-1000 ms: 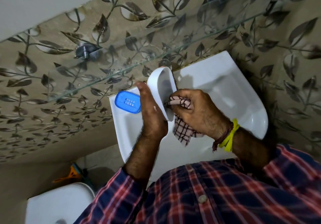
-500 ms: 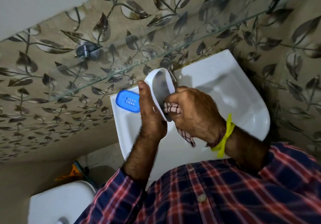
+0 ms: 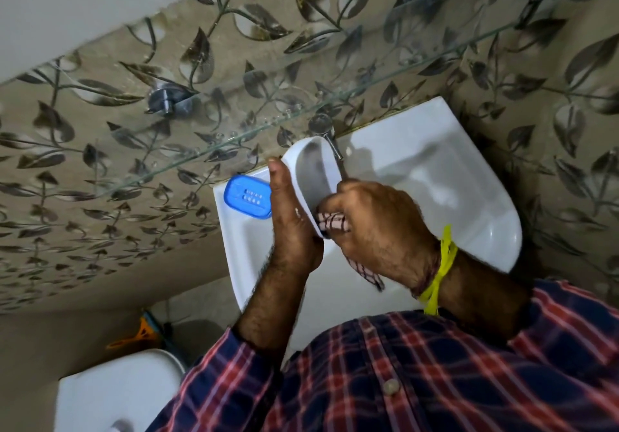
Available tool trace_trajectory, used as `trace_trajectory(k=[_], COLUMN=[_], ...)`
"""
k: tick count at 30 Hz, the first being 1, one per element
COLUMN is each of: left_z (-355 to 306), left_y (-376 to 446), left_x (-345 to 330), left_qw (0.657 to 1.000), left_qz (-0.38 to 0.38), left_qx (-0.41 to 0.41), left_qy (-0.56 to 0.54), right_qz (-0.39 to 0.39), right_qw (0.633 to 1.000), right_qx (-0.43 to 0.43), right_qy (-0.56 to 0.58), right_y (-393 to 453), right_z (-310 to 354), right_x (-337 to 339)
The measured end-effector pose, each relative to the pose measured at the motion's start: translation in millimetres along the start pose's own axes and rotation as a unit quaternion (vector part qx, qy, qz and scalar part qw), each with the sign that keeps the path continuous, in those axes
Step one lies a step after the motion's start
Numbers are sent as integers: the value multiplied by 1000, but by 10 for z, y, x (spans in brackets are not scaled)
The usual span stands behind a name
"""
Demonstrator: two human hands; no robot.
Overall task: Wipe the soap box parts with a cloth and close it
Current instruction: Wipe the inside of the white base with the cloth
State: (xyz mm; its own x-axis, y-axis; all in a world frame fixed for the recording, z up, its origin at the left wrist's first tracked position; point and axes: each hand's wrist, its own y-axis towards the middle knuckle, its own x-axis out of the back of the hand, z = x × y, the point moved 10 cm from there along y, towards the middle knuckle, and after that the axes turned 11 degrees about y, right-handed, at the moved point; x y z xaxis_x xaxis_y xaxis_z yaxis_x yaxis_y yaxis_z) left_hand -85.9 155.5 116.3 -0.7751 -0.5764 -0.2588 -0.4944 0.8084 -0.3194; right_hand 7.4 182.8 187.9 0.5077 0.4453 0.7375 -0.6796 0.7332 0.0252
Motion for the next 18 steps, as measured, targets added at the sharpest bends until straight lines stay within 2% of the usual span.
trace_trajectory(k=[2, 4, 5, 6, 8, 10, 12, 16, 18], left_z=[-11, -3, -1, 0, -11, -20, -9, 10, -14], left_y=[-17, -44, -56, -56, -32, -25, -35, -67, -56], left_x=[-63, -171, -204, -208, -179, -128, -111, -212, -179], left_qw=[1000, 998, 998, 997, 998, 998, 999, 997, 998], left_qz=[23, 53, 61, 62, 48, 38, 35, 59, 45], left_qx=[-3, -6, -11, -18, -25, -24, -15, -23, -27], left_qy=[-2, -22, -30, -34, -43, -44, -36, -33, -39], right_qz=[-57, -156, -179, -177, -108, -43, -50, -162, -117], right_qw=[998, 987, 982, 981, 987, 996, 998, 986, 990], right_qx=[-11, -15, -6, 9, 34, 21, -6, 12, 39], right_qy=[-18, 26, 56, 84, 113, 80, 26, 44, 63], right_y=[18, 78, 102, 121, 130, 91, 90, 151, 152], right_z=[-37, -17, 23, 79, 180, 161, 60, 141, 232], right_x=[123, 374, 443, 451, 346, 198, 203, 472, 395])
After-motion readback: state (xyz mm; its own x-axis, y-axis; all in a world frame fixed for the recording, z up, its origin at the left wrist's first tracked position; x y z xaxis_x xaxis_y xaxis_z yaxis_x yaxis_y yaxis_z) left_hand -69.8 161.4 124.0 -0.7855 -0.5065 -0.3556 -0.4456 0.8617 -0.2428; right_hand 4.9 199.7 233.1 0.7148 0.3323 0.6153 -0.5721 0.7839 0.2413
